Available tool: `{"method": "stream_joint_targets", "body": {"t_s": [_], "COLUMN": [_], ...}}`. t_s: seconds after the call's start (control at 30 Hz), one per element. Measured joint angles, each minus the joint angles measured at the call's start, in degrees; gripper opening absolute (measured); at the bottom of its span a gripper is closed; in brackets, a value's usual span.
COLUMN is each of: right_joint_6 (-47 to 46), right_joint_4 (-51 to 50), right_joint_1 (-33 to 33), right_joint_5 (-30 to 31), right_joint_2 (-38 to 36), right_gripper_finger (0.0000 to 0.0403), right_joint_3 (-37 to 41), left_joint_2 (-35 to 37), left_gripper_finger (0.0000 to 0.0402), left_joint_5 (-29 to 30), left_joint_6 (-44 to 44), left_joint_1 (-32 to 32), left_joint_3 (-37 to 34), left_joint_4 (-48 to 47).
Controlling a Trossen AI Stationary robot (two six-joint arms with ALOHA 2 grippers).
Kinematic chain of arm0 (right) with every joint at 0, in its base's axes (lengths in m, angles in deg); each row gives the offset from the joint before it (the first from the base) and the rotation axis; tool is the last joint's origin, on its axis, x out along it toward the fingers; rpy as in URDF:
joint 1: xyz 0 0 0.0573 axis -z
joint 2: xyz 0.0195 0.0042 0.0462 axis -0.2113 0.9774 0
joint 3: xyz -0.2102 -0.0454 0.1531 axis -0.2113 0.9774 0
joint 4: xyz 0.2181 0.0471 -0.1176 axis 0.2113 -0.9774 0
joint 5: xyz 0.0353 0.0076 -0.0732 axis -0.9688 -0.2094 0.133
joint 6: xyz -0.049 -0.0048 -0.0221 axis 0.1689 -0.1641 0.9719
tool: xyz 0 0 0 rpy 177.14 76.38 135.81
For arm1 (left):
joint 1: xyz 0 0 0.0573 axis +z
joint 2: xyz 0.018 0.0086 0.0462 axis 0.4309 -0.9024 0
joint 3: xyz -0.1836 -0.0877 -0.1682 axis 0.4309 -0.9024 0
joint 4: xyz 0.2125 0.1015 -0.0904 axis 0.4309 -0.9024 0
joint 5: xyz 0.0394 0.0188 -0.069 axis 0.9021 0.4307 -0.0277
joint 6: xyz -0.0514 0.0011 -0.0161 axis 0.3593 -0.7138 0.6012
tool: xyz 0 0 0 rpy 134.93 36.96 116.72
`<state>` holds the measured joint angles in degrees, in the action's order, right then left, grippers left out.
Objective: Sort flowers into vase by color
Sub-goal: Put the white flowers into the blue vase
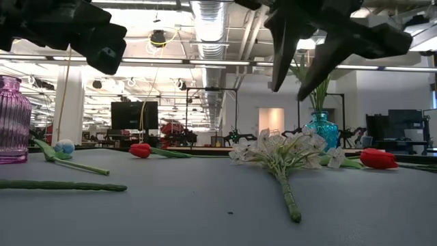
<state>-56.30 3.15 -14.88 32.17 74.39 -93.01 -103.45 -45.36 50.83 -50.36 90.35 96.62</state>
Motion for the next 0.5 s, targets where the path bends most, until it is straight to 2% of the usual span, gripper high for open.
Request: {"method": "stream_joint_targets", "body": {"t_s": [0.13,0.23,0.5], "right_joint_6": [-4.2,-3.2,-2.4], "right_joint_4": [3.8,8.1,9.2], "right_joint_1": [-1.0,-0.7,-0.4], "right_joint_5": [-1.8,-4.8,-1.1], "right_joint_2": [3.3,6.8,8.6], "right_gripper_finger": [0.0223,0.0247,0.0242], "right_joint_3": [0.0,0.0,-0.2], "left_joint_2": [0.0,0.0,0.0], "left_gripper_finger": [0.0096,0.0096,0.0096], "left_joint_5": [-1.4,-1.8,-3.1], "left_joint_6": [-0.8,-1.2,-1.1], "left_joint_1": [0.0,0.0,-0.3], "left_joint_3": [0.0,0.0,0.0], "left_joint_4": [0.2,-0.2,-0.3]}}
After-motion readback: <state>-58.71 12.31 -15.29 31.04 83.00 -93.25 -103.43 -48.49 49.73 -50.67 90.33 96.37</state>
